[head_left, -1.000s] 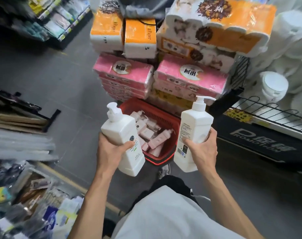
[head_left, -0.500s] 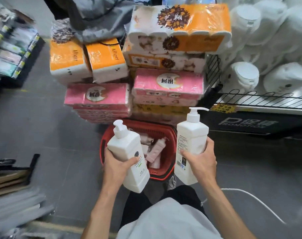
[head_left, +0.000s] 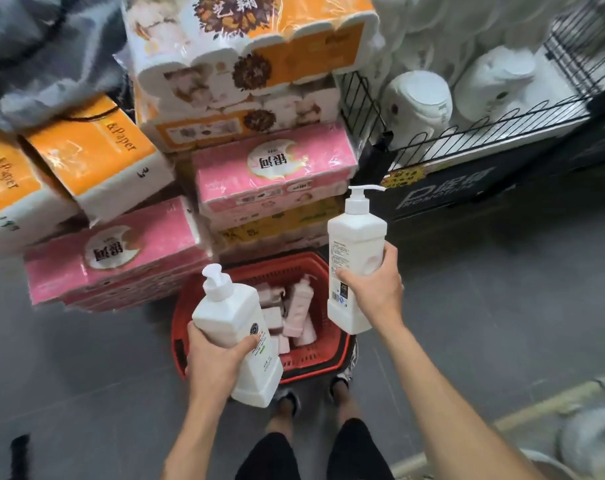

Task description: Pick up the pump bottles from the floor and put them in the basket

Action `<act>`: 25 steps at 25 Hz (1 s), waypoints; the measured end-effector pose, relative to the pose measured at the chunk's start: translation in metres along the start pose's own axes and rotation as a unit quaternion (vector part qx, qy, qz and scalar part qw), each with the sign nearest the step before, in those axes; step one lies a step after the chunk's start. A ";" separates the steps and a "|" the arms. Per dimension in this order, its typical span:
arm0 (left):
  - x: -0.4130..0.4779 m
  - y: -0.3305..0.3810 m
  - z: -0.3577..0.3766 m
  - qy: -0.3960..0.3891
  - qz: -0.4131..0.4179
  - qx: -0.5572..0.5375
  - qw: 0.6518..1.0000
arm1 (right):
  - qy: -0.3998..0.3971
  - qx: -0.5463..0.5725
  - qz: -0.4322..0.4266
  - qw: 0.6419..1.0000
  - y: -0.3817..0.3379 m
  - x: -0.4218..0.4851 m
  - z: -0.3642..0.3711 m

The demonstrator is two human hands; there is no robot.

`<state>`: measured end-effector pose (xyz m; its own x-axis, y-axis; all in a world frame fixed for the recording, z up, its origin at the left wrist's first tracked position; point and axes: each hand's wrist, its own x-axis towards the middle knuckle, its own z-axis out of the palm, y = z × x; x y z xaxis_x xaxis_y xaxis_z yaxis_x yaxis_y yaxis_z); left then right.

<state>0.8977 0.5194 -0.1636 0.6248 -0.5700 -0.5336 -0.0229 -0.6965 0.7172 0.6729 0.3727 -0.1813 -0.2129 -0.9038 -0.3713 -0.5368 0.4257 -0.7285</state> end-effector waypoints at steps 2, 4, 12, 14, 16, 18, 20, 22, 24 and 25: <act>0.019 -0.005 0.014 -0.001 0.007 0.008 1.000 | -0.008 -0.007 0.006 1.000 -0.001 0.028 0.030; 0.039 -0.011 0.029 -0.008 0.016 0.011 1.000 | -0.027 -0.027 -0.006 0.999 0.002 0.053 0.058; 0.140 -0.076 0.100 -0.017 -0.002 0.044 0.999 | -0.165 -0.119 -0.066 0.977 0.077 0.106 0.124; 0.165 -0.100 0.118 -0.017 -0.021 0.059 0.998 | -0.195 -0.128 -0.059 0.971 0.101 0.119 0.133; 0.189 -0.124 0.135 -0.021 -0.027 0.082 0.996 | -0.225 -0.144 -0.064 0.961 0.124 0.133 0.143; 0.210 -0.148 0.152 -0.029 -0.042 0.097 0.994 | -0.238 -0.145 -0.059 0.958 0.148 0.141 0.154; 0.225 -0.170 0.170 -0.037 -0.064 0.098 0.992 | -0.244 -0.133 -0.042 0.960 0.170 0.140 0.167; 0.236 -0.189 0.186 -0.041 -0.090 0.098 0.990 | -0.256 -0.113 -0.027 0.960 0.196 0.137 0.183; 0.246 -0.206 0.201 -0.041 -0.111 0.098 0.988 | -0.264 -0.097 -0.004 0.960 0.219 0.135 0.198; 0.249 -0.214 0.207 -0.047 -0.118 0.101 0.987 | -0.265 -0.093 0.006 0.960 0.230 0.134 0.205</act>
<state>0.8970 0.4366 -0.5428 0.5561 -0.4133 -0.7211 -0.0471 -0.8819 0.4691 0.6877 0.3587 -0.5168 0.1984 -0.7283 -0.6559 -0.6833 0.3770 -0.6253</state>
